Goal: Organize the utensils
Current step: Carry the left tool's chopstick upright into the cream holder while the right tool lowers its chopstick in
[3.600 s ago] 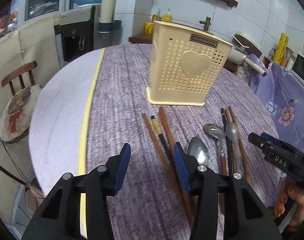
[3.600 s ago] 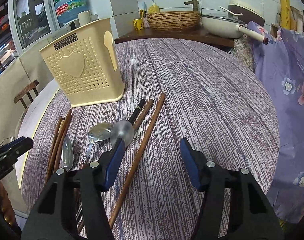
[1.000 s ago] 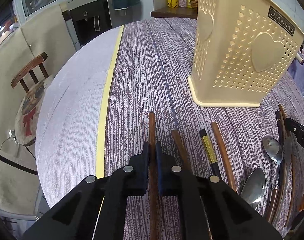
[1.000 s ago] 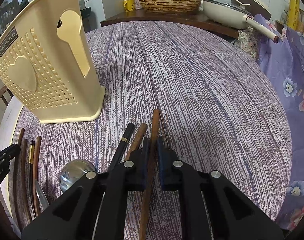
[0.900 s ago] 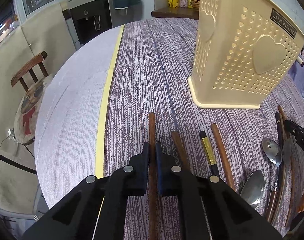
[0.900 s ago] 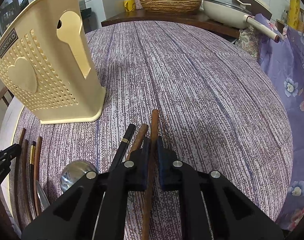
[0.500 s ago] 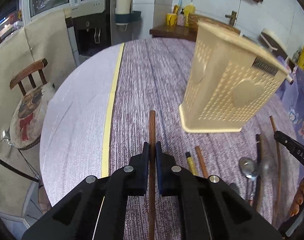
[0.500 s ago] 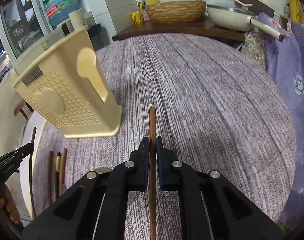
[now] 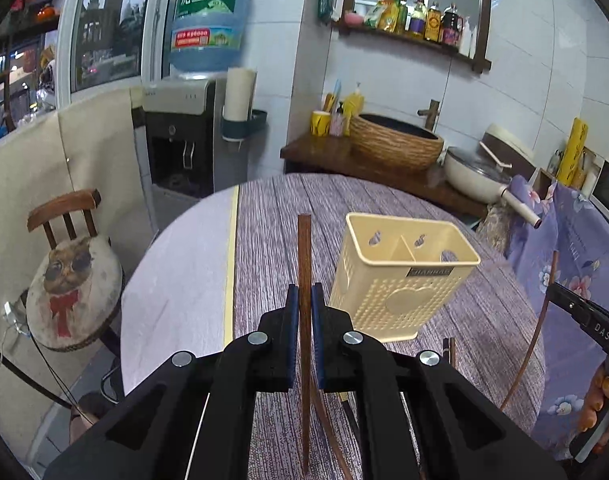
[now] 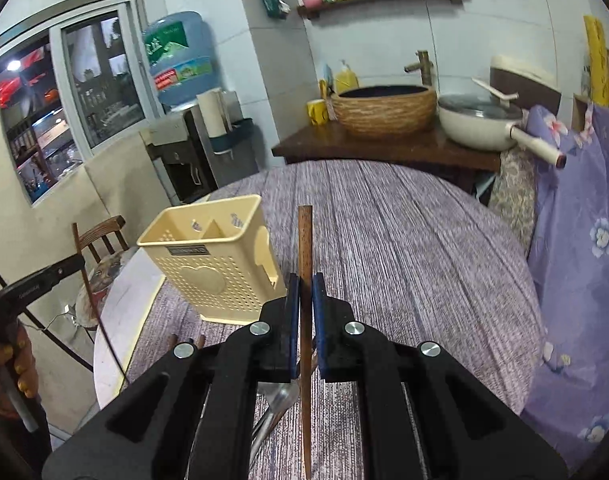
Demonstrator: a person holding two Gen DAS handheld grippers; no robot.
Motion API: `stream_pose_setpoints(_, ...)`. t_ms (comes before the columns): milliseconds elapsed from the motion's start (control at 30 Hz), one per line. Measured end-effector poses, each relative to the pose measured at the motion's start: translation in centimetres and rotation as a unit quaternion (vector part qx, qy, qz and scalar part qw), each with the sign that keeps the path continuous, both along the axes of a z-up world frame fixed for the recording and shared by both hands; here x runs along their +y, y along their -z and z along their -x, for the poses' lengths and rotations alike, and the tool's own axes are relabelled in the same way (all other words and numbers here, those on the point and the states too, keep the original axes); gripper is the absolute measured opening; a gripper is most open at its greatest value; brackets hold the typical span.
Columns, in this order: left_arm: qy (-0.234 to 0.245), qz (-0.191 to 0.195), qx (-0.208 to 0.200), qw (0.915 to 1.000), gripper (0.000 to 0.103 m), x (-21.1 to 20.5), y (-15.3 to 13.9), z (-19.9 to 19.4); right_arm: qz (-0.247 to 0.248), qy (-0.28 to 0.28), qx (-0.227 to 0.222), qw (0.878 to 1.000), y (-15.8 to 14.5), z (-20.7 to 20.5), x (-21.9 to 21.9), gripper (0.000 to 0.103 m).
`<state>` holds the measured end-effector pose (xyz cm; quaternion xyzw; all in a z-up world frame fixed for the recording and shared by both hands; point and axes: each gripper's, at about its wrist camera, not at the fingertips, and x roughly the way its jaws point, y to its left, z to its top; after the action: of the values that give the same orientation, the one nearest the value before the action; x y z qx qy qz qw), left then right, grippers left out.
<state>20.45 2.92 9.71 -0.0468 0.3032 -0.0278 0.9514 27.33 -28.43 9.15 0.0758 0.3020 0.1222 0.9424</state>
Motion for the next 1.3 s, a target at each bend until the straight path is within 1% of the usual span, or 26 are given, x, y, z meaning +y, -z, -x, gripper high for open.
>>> stream_pose_setpoints(167,-0.002,-0.004,-0.011,0.9999,0.008,0.3,-0.5,0.5,0.015,-0.019,-0.017,1.000,-1.4,1.5,0.2,0.008)
stream_pose_setpoints(333,-0.003,-0.002,-0.013,0.9999,0.008,0.7,-0.6,1.0,0.009,-0.031,-0.017,0.999,-1.7,2.1,-0.2,0.008)
stream_pose_setpoints(600,-0.003,0.002,-0.019,0.9998,0.008,1.2,-1.0,1.4,0.003,-0.035,-0.018,0.999,-2.4,2.3,-0.3,0.008)
stream_pose_setpoints(700,0.000,0.010,-0.019,0.9998,0.008,1.5,-1.5,1.5,0.002,-0.040,-0.026,0.999,-3.2,2.6,-0.2,0.007)
stream_pose_setpoints(800,0.003,0.019,-0.022,0.9996,0.008,1.7,-2.4,1.3,-0.005,-0.052,-0.032,0.998,-4.7,2.6,0.0,0.007)
stream_pose_setpoints(867,0.004,0.023,-0.031,0.9993,0.008,1.7,-3.7,1.2,-0.007,-0.057,-0.043,0.997,-6.0,2.6,0.4,0.008)
stream_pose_setpoints(967,0.012,0.034,-0.050,0.9981,0.008,1.4,-6.0,0.9,-0.020,-0.062,-0.070,0.995,-8.9,2.1,1.3,0.008)
stream_pose_setpoints(1033,0.021,0.053,-0.073,0.9957,0.008,1.2,-8.4,0.4,-0.029,-0.061,-0.091,0.994,-10.9,1.6,1.9,0.007)
stream_pose_setpoints(1133,0.018,0.068,-0.111,0.9914,0.008,0.8,-11.6,-0.4,-0.042,-0.053,-0.120,0.990,-14.0,0.4,3.0,0.008)
stream_pose_setpoints(1167,0.015,0.071,-0.124,0.9897,0.008,0.5,-12.8,-0.9,-0.047,-0.050,-0.128,0.989,-15.1,-0.1,3.3,0.008)
stream_pose_setpoints(1233,0.012,0.069,-0.141,0.9875,0.008,-0.1,-14.3,-1.6,-0.053,-0.041,-0.144,0.987,-16.7,-0.9,3.9,0.008)
stream_pose_setpoints(1300,0.006,0.068,-0.156,0.9854,0.008,-0.9,-15.2,-2.9,-0.054,-0.030,-0.156,0.986,-17.9,-1.9,4.6,0.008)
